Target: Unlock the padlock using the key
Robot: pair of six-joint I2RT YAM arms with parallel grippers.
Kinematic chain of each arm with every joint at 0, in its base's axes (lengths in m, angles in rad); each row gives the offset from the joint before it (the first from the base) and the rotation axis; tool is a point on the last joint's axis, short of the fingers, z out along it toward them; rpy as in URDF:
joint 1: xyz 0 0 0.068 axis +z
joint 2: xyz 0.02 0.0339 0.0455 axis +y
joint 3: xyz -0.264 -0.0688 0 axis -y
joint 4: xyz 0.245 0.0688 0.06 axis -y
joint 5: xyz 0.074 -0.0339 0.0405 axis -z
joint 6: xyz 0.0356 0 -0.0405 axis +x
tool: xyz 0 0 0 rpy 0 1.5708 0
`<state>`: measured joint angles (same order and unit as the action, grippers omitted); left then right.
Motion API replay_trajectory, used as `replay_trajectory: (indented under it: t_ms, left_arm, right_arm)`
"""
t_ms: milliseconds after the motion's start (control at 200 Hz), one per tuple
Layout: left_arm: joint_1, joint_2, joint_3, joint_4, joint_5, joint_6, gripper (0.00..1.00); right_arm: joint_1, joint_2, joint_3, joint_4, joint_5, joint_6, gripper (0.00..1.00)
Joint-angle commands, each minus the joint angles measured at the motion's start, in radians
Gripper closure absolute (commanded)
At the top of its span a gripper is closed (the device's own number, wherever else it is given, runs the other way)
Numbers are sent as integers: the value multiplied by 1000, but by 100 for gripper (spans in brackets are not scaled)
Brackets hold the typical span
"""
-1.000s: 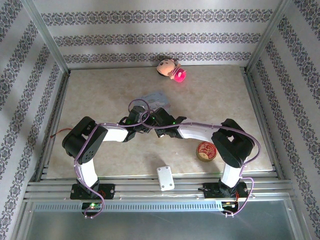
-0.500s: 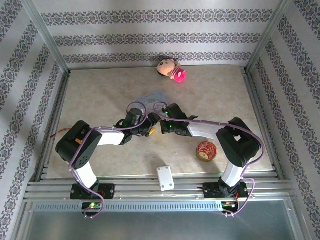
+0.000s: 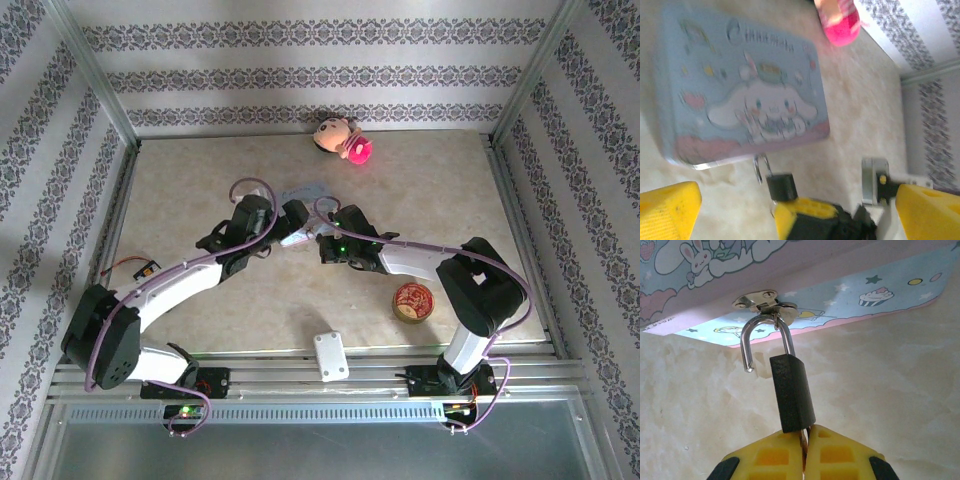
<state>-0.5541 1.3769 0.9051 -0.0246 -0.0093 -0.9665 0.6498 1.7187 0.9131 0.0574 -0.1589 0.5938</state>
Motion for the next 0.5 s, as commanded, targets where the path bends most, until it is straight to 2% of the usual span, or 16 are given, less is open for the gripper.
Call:
replay_trajectory:
  t_ms: [0,230,495]
  left_arm:
    - [12,27,98,-266,-242,230,1]
    - [32,193,212,-305,-382,381,1]
    - [56,377,332,-352,-442,423,0]
  right_arm:
    - [-6,-30,-14,42,7,42,100]
    - [-7,-36,-41,68,25,86,100]
    - [-6,-48,-121,190,54,203,100]
